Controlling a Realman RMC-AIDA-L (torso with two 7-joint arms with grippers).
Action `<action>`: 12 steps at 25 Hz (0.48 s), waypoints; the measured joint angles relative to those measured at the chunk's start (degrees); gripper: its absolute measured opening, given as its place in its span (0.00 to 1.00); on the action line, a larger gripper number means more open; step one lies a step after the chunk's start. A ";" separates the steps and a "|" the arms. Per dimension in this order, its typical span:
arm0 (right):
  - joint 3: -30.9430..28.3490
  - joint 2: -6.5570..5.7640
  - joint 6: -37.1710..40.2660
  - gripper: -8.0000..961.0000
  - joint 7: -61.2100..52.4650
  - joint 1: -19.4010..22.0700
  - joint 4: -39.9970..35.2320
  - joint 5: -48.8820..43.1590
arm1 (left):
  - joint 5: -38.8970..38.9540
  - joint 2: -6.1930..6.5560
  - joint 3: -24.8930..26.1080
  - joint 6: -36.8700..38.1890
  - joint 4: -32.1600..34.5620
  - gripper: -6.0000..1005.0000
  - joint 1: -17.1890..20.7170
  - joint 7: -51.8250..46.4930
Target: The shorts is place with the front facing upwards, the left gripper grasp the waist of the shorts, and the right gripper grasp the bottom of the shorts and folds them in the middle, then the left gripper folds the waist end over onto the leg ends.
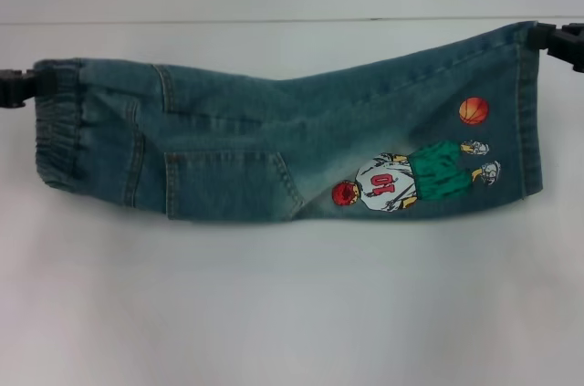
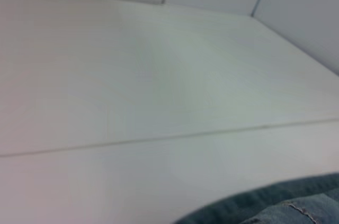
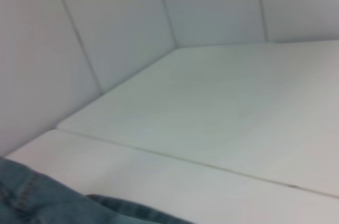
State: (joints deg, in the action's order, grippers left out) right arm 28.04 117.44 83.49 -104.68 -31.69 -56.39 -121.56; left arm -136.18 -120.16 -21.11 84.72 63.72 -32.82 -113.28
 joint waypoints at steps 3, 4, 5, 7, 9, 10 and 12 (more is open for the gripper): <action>0.69 0.47 -4.95 0.05 2.02 -0.51 2.69 0.03 | 1.10 -1.37 -0.03 -3.42 -0.08 0.06 0.30 0.08; 1.06 0.66 -6.24 0.05 2.44 -0.58 3.36 0.03 | 1.26 -1.82 -0.03 -4.67 -0.18 0.06 0.38 0.14; 1.54 0.94 -7.87 0.05 2.75 -0.61 3.92 0.03 | 1.31 -2.13 -0.02 -5.41 -0.29 0.06 0.40 0.17; 2.60 1.42 -10.73 0.05 2.94 -0.62 4.75 -0.06 | 1.42 -2.97 -0.06 -7.33 -0.50 0.06 0.47 0.44; 4.02 1.76 -13.29 0.05 3.10 -0.61 5.62 -0.18 | 1.52 -3.48 -0.12 -8.43 -0.71 0.06 0.50 0.79; 4.64 1.87 -14.14 0.05 3.21 -0.59 6.10 -0.18 | 1.60 -3.69 -0.36 -8.89 -1.23 0.06 0.50 1.02; 5.67 1.96 -16.23 0.05 3.67 -0.59 7.58 -0.15 | 2.14 -3.69 -1.19 -10.19 -2.97 0.06 0.56 1.20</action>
State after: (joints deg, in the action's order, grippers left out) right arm 33.71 119.40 67.26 -101.01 -32.28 -48.81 -121.71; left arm -134.04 -123.85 -22.30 74.52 60.75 -32.26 -112.07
